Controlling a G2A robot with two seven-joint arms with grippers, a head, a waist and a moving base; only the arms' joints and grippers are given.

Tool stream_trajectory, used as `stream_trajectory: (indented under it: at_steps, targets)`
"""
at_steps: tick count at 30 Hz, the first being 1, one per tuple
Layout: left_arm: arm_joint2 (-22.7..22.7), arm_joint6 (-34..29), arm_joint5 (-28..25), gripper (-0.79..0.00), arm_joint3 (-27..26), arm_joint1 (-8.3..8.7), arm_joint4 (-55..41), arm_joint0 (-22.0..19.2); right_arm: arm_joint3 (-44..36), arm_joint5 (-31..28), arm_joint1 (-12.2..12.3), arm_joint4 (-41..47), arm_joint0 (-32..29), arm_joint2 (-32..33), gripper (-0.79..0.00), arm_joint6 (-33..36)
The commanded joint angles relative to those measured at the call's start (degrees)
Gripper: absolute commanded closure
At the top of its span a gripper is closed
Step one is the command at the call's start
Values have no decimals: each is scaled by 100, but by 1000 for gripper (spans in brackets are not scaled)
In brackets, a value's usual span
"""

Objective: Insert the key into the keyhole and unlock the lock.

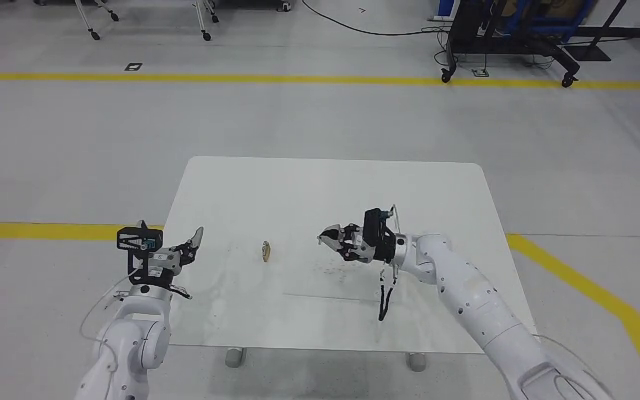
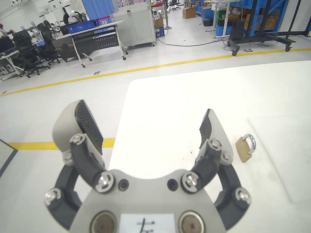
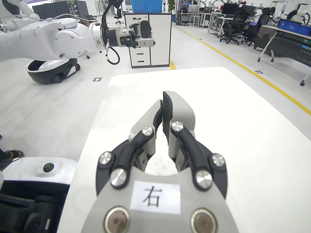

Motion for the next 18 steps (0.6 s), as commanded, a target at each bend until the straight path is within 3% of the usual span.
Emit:
stream_trajectory:
  at_steps: [1,4,7,11,14,18]
  targets:
    - [0,0,0,-785,0,0,0,0,2,-1,-1,9,2,-3,0,2]
    - [34,-9,-224,-785,-13,-6,-261,12,2,-1,-1,9,2,-3,0,2]
    - [-186,-164,-1397,-785,23,6,-1697,5,11,52,-8,149,-73,2,0,9]
    - [-277,-876,-3003,-785,427,50,-3557,-247,157,-183,-74,1638,-228,-184,0,-134]
    - [56,-1878,-4218,-785,958,75,-5815,-614,104,-183,-85,3302,-154,-709,0,77]
    - [585,-3763,-4672,-785,1628,159,-8055,-1475,89,-183,9,5114,108,-1172,0,944]
